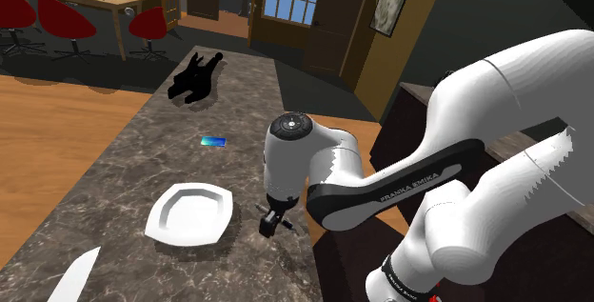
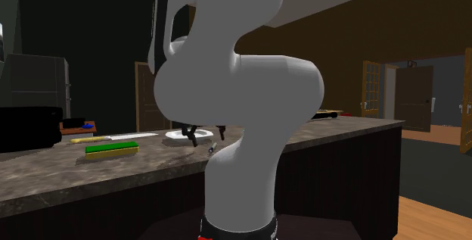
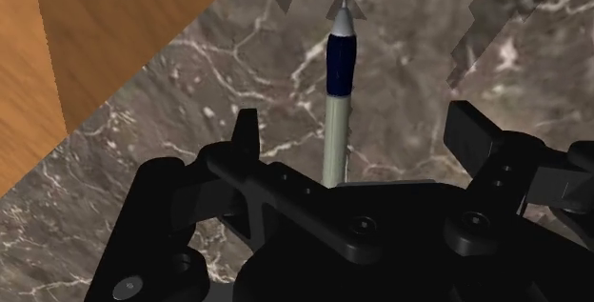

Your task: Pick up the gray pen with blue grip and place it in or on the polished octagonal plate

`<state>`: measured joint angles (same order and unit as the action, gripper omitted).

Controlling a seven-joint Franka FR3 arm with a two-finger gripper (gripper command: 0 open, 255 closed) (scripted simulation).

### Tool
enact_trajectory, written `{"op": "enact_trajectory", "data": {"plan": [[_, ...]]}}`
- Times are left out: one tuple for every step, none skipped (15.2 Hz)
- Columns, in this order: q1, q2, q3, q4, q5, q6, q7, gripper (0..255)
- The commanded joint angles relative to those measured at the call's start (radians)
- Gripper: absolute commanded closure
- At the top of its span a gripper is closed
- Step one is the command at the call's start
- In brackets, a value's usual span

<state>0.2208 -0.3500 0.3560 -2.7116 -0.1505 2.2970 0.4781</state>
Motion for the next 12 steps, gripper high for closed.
{"op": "enact_trajectory", "data": {"plan": [[-0.008,0.019,0.003,-0.010,-0.013,0.028,0.009,0],[-0.008,0.019,0.003,-0.010,-0.013,0.028,0.009,0],[-0.008,0.019,0.003,-0.010,-0.013,0.028,0.009,0],[-0.008,0.019,0.003,-0.010,-0.013,0.028,0.009,0],[-0.008,0.019,0.003,-0.010,-0.013,0.028,0.009,0],[-0.008,0.019,0.003,-0.010,-0.013,0.028,0.009,0],[-0.008,0.019,0.003,-0.010,-0.013,0.028,0.009,0],[-0.008,0.019,0.003,-0.010,-0.013,0.028,0.009,0],[-0.008,0.019,0.003,-0.010,-0.013,0.028,0.009,0],[-0.008,0.019,0.003,-0.010,-0.013,0.028,0.009,255],[-0.008,0.019,0.003,-0.010,-0.013,0.028,0.009,255],[-0.008,0.019,0.003,-0.010,-0.013,0.028,0.009,255]]}}
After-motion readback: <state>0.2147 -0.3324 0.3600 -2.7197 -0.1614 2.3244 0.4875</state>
